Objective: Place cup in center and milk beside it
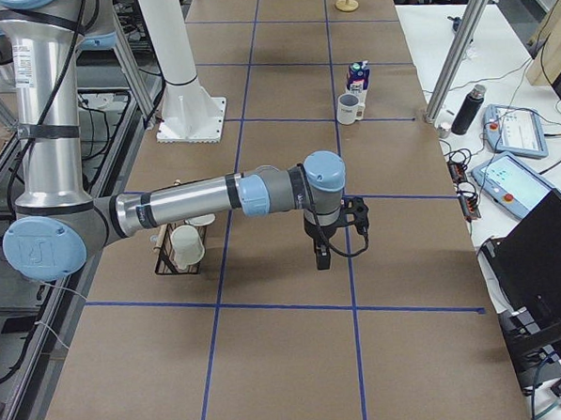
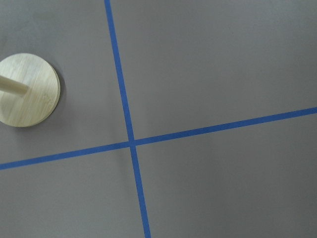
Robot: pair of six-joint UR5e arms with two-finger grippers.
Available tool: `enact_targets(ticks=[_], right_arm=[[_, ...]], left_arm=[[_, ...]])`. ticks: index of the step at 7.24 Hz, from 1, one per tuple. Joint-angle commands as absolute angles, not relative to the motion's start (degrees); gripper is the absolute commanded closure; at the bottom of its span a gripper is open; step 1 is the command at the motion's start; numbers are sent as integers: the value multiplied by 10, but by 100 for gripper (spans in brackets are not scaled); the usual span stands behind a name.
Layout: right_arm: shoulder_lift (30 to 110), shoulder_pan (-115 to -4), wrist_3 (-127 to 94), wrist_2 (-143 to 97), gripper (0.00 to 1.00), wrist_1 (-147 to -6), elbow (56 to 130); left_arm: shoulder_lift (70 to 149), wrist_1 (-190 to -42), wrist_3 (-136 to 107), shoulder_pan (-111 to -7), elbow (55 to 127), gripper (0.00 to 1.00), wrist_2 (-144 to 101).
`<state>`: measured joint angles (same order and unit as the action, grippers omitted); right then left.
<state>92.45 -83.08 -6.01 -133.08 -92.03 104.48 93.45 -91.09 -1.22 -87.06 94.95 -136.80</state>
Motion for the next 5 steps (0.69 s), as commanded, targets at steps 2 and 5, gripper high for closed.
enact_targets(ticks=[2,5], right_arm=[[903,-825,-57,-1385,0,-913,1041],[915,-824,-60,-1370,0,-911,1046]], left_arm=[[935,-911,-15,-874,954,2,-1382],[912,-908,-13,-875,978,2,-1434]])
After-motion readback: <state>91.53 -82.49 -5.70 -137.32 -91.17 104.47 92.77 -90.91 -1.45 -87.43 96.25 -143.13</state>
